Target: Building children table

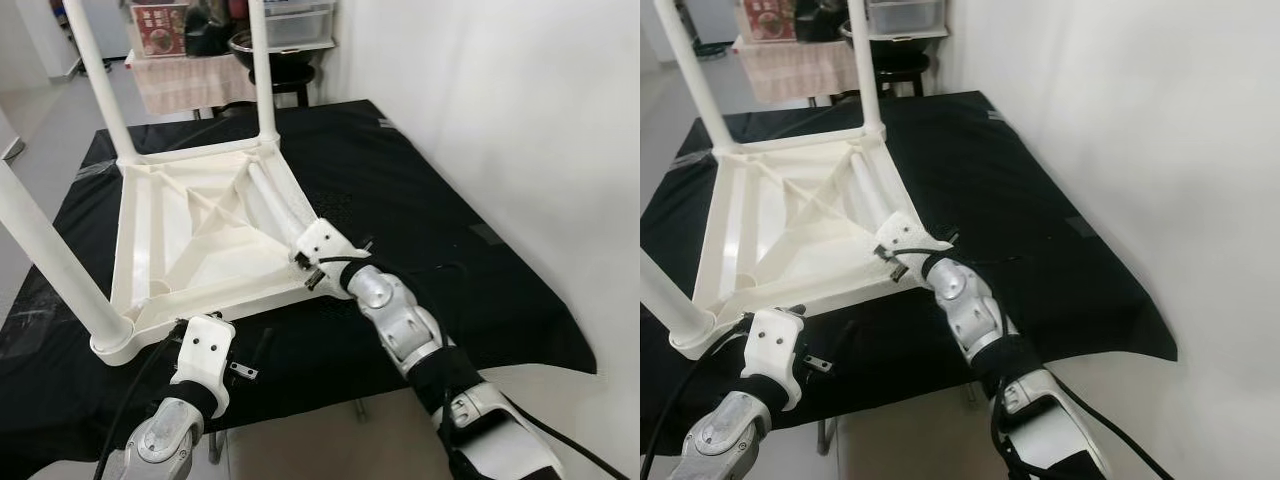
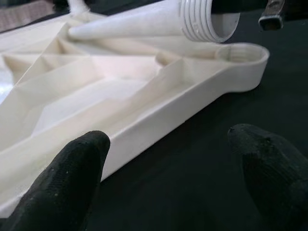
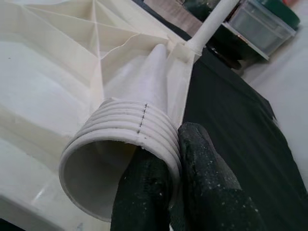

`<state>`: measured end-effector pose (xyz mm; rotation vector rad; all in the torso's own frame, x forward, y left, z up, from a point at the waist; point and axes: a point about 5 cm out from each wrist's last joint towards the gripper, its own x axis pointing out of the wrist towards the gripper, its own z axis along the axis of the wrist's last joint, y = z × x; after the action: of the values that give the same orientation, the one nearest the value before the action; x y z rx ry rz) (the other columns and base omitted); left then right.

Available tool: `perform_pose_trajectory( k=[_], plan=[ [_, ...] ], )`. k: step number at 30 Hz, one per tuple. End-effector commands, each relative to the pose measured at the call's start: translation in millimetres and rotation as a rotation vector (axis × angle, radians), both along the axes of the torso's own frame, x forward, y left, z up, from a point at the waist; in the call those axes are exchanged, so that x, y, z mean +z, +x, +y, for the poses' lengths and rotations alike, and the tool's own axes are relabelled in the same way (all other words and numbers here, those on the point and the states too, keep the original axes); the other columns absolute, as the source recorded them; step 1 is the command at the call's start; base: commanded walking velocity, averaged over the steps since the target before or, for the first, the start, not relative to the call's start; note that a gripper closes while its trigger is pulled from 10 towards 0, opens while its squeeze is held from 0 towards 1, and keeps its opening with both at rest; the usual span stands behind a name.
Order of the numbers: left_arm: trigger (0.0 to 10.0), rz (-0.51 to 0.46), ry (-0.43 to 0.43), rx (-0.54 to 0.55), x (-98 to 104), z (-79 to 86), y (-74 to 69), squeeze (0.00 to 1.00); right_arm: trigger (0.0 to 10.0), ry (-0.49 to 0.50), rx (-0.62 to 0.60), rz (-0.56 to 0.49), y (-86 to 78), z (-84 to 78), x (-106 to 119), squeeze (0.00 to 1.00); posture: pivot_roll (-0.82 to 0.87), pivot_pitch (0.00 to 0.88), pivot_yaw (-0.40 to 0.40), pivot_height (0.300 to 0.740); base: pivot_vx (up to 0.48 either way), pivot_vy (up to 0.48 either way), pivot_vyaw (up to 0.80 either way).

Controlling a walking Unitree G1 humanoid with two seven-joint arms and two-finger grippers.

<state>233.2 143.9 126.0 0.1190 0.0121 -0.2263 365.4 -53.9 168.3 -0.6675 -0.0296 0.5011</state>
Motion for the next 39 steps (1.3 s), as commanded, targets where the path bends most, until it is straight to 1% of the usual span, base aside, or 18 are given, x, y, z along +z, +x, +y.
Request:
perform_pose_trajectory(
  k=[1, 8, 10, 12, 14, 17, 20, 22, 26, 28, 30, 32, 33, 34, 35, 36, 38, 39],
  plan=[
    [10.0, 0.009, 0.008, 0.004, -1, 1.0, 2.2, 0.0, 0.0, 0.023, 0.054, 0.049, -1.4, 4.9, -4, 0.0, -0.06, 0.049, 0.007, 0.74, 0.0, 0.0, 0.0],
    [10.0, -0.008, -0.003, 0.004, 4, 0.9, 5.6, 0.0, 0.0, 0.121, 0.074, 0.045, 0.1, 2.5, 7, 0.0, -0.06, 0.046, 0.01, 0.74, 0.0, 0.0, 0.0],
    [10.0, -0.021, -0.012, 0.005, 8, 1.1, 7.9, 0.0, 0.0, 0.212, 0.095, 0.045, 1.1, -0.9, 18, 0.0, -0.06, 0.045, 0.012, 0.74, 0.0, 0.0, 0.0],
    [10.0, -0.054, -0.038, 0.005, 18, 2.5, 14.2, 0.0, 0.0, 0.423, 0.117, 0.064, 6.3, -18.3, 40, 0.0, -0.06, 0.04, 0.019, 0.74, 0.0, 0.0, 0.0],
    [10.0, -0.054, -0.038, 0.005, 18, 2.5, 14.2, 0.0, 0.0, 0.423, 0.117, 0.064, 6.3, -18.3, 40, 0.0, -0.06, 0.04, 0.019, 0.74, 0.0, 0.0, 0.0],
    [10.0, -0.104, -0.07, 0.008, 32, 4.4, 26.1, 0.0, 0.0, 0.693, 0.102, 0.11, 13.7, -46.3, 60, 0.0, -0.06, 0.034, 0.023, 0.74, 0.0, 0.0, 0.0],
    [10.0, -0.118, -0.081, 0.01, 36, 4.4, 30.0, 0.0, 0.0, 0.759, 0.091, 0.12, 15.5, -53.1, 64, 0.0, -0.06, 0.034, 0.023, 0.74, 0.0, 0.0, 0.0],
    [10.0, -0.161, -0.177, 0.007, 51, 1.3, 41.1, 0.0, 0.0, 0.92, 0.091, 0.135, 16.6, -66.0, 72, 0.0, -0.06, 0.03, 0.026, 0.74, 0.0, 0.0, 0.0],
    [10.0, -0.192, -0.286, -0.003, 65, -1.5, 48.9, 0.0, 0.0, 1.031, 0.129, 0.142, 14.5, -71.1, 77, 0.0, -0.06, 0.03, 0.03, 0.74, 0.0, 0.0, 0.0],
    [10.0, -0.214, -0.385, -0.021, 76, -3.4, 54.0, 0.0, 0.0, 1.108, 0.185, 0.153, 11.0, -72.6, 81, 0.0, -0.06, 0.027, 0.033, 0.74, 0.0, 0.0, 0.0],
    [10.0, -0.275, -0.598, -0.066, 101, -7.1, 63.7, 0.0, 0.0, 1.264, 0.333, 0.178, 0.9, -77.2, 89, 0.0, -0.06, 0.026, 0.038, 0.74, 0.0, 0.0, 0.0],
    [10.0, -0.275, -0.598, -0.066, 101, -7.1, 63.7, 0.0, 0.0, 1.264, 0.333, 0.178, 0.9, -77.2, 89, 0.0, -0.06, 0.026, 0.038, 0.74, 0.0, 0.0, 0.0],
    [10.0, -0.306, -0.713, -0.102, 115, -9.4, 67.3, 0.0, 0.0, 1.323, 0.417, 0.187, -5.4, -79.6, 93, 0.0, -0.06, 0.025, 0.04, 0.74, 0.0, 0.0, 0.0],
    [10.0, -0.337, -0.833, -0.158, 129, -12.3, 69.3, 1.0, 0.0, 1.37, 0.496, 0.193, -12.0, -82.3, 97, 0.0, -0.07, 0.024, 0.042, 0.74, 0.0, 0.0, 0.0],
    [10.0, -0.337, -0.833, -0.158, 129, -12.3, 69.3, 1.0, 0.0, 1.37, 0.496, 0.193, -12.0, -82.3, 97, 0.0, -0.07, 0.024, 0.042, 0.74, 0.0, 0.0, 0.0],
    [10.0, -0.364, -0.933, -0.222, 141, -15.1, 69.4, 1.0, 0.0, 1.404, 0.563, 0.193, -18.0, -85.3, 100, 0.0, -0.07, 0.024, 0.044, 0.74, 0.0, 0.0, 0.0],
    [10.0, -0.364, -0.933, -0.222, 141, -15.1, 69.4, 1.0, 0.0, 1.404, 0.563, 0.193, -18.0, -85.3, 100, 0.0, -0.07, 0.024, 0.044, 0.74, 0.0, 0.0, 0.0],
    [10.0, -0.395, -1.032, -0.311, 156, -18.0, 67.2, 1.0, 0.0, 1.436, 0.646, 0.19, -25.2, -89.8, 105, 0.0, -0.08, 0.024, 0.047, 0.74, 0.0, 0.0, 0.0]
  ],
)
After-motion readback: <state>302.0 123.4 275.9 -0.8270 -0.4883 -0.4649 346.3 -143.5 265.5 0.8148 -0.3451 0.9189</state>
